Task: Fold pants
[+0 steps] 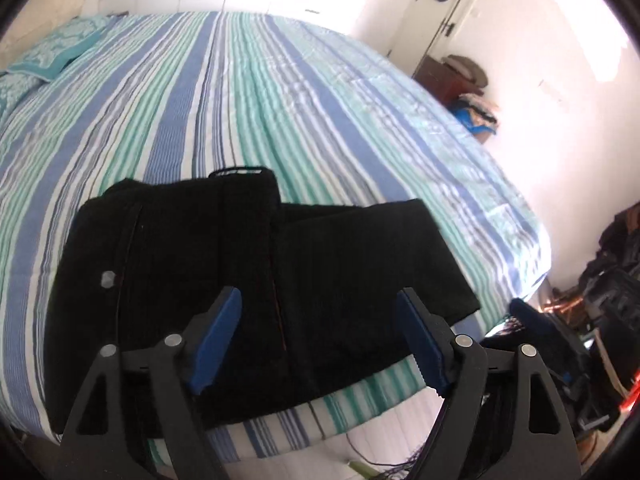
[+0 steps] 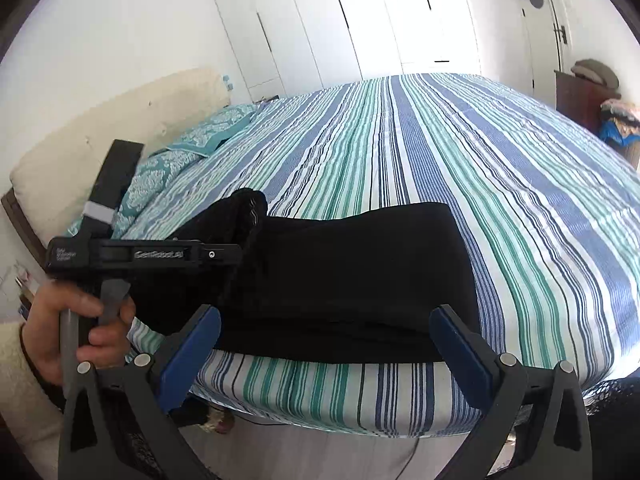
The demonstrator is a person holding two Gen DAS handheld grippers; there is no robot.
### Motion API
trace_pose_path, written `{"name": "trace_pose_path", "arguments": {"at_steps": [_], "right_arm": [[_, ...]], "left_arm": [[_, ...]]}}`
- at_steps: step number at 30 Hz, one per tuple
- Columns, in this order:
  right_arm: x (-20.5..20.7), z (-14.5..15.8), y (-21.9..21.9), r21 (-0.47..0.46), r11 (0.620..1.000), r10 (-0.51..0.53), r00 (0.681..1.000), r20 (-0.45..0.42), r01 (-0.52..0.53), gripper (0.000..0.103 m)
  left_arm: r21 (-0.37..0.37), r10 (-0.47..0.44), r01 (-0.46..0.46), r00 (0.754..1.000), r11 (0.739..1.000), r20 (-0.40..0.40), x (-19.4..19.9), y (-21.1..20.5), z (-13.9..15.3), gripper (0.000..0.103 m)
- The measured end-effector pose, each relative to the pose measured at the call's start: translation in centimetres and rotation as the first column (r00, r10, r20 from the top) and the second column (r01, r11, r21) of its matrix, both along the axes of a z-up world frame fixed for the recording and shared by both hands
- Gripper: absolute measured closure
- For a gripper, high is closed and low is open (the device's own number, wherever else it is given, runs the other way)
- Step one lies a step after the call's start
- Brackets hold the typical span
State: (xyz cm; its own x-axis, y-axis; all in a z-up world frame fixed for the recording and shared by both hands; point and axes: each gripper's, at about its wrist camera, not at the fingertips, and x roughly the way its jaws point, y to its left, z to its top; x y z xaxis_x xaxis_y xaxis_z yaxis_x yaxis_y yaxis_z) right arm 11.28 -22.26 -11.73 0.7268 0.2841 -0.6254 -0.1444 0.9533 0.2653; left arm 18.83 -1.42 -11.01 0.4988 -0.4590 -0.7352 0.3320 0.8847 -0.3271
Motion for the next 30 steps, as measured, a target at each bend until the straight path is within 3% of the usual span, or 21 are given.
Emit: {"name": "trace_pose_path", "arguments": {"at_steps": [1, 3, 6, 8, 10, 13, 15, 17, 19, 21, 25, 27, 29, 30], "right_arm": [[0.0, 0.0, -0.7, 0.041, 0.999, -0.003, 1.0, 0.003, 0.003, 0.0], [0.3, -0.1, -1.6, 0.134, 0.991, 0.019, 1.0, 0.001, -0.019, 0.0], [1.5, -0.9, -1.3, 0.202, 0.977, 0.079, 0.996, -0.038, -0.069, 0.0], [2.9, -1.5, 0.2, 0.236, 0.963, 0.159, 0.982, -0.105, -0.131, 0.0], [4.1, -1.8, 2.2, 0.287, 0.94, 0.238, 0.958, -0.16, -0.186, 0.0], [6.7, -2.3, 4.8, 0.37, 0.906, 0.303, 0.925, -0.229, -0.205, 0.0], [8.8, -3.1, 6.0, 0.44, 0.882, 0.321, 0.901, -0.291, -0.172, 0.0], [11.1, -4.1, 6.7, 0.484, 0.867, 0.316, 0.883, -0.346, -0.121, 0.0], [13.0, -5.0, 7.6, 0.468, 0.879, 0.298, 0.87, -0.394, -0.089, 0.002], [14.7, -5.9, 8.8, 0.453, 0.886, 0.315, 0.845, -0.432, -0.099, 0.003], [16.4, -8.2, 10.6, 0.434, 0.895, 0.35, 0.763, -0.543, -0.102, 0.014], [16.4, -8.3, 11.7, 0.418, 0.897, 0.372, 0.753, -0.543, -0.142, 0.015], [16.8, -8.4, 13.1, 0.388, 0.903, 0.39, 0.737, -0.552, -0.187, 0.032], [16.8, -8.3, 13.8, 0.347, 0.914, 0.383, 0.733, -0.562, -0.211, 0.056]], "left_arm": [[0.0, 0.029, -0.029, 0.999, 1.0, 0.038, -0.6, 1.4, 1.1, 0.018], [0.01, 0.173, -0.175, 0.979, 0.984, 0.105, -1.5, 5.3, 2.6, 0.016], [0.011, 0.407, -0.413, 0.902, 0.911, 0.143, -2.1, 12.0, 2.3, 0.016], [0.045, 0.505, -0.514, 0.853, 0.856, 0.136, -2.2, 14.9, 0.5, 0.016], [0.083, 0.54, -0.55, 0.834, 0.831, 0.115, -2.9, 16.3, -2.0, 0.019], [0.133, 0.494, -0.497, 0.867, 0.857, 0.058, -3.1, 15.5, -4.9, 0.036], [0.152, 0.43, -0.44, 0.898, 0.885, 0.094, -2.3, 13.9, -4.9, 0.037], [0.224, 0.369, -0.391, 0.92, 0.893, 0.134, -2.5, 12.4, -4.9, 0.037], [0.236, 0.356, -0.375, 0.927, 0.896, 0.123, -3.0, 12.4, -4.8, 0.037], [0.198, 0.367, -0.38, 0.925, 0.904, 0.099, -2.9, 13.0, -4.8, 0.037], [0.172, 0.374, -0.384, 0.923, 0.907, 0.085, -2.8, 13.7, -5.1, 0.037], [0.179, 0.37, -0.382, 0.924, 0.907, 0.097, -3.1, 13.5, -5.0, 0.037], [0.181, 0.375, -0.388, 0.921, 0.904, 0.103, -3.2, 13.6, -4.8, 0.036], [0.171, 0.379, -0.392, 0.92, 0.904, 0.1, -3.1, 13.9, -4.8, 0.035]]}}
